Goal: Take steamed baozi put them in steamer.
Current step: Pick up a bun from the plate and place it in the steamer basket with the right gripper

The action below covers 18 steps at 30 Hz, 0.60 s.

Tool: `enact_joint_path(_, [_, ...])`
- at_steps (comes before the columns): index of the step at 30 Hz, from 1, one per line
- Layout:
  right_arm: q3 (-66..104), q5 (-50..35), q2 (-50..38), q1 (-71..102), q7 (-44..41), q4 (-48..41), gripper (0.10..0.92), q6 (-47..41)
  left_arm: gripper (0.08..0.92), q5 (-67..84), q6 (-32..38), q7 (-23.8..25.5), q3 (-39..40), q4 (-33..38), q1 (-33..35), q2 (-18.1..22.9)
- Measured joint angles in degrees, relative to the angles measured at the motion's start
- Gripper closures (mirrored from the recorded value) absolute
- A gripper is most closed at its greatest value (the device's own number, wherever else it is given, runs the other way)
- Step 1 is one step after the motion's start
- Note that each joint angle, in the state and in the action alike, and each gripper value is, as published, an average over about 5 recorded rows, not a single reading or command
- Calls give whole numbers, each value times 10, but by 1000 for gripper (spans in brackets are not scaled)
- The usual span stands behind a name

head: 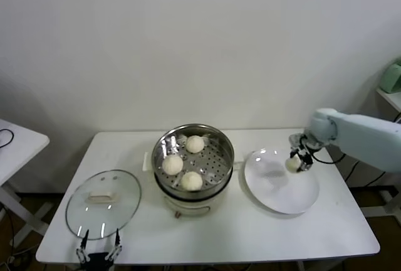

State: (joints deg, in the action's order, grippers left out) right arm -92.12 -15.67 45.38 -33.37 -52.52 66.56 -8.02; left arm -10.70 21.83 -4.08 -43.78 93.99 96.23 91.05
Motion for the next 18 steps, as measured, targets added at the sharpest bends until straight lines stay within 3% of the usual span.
enact_joint_path(18, [-71, -221, 86, -272, 2, 169, 431, -71, 177, 1, -2, 2, 3, 3, -6, -7])
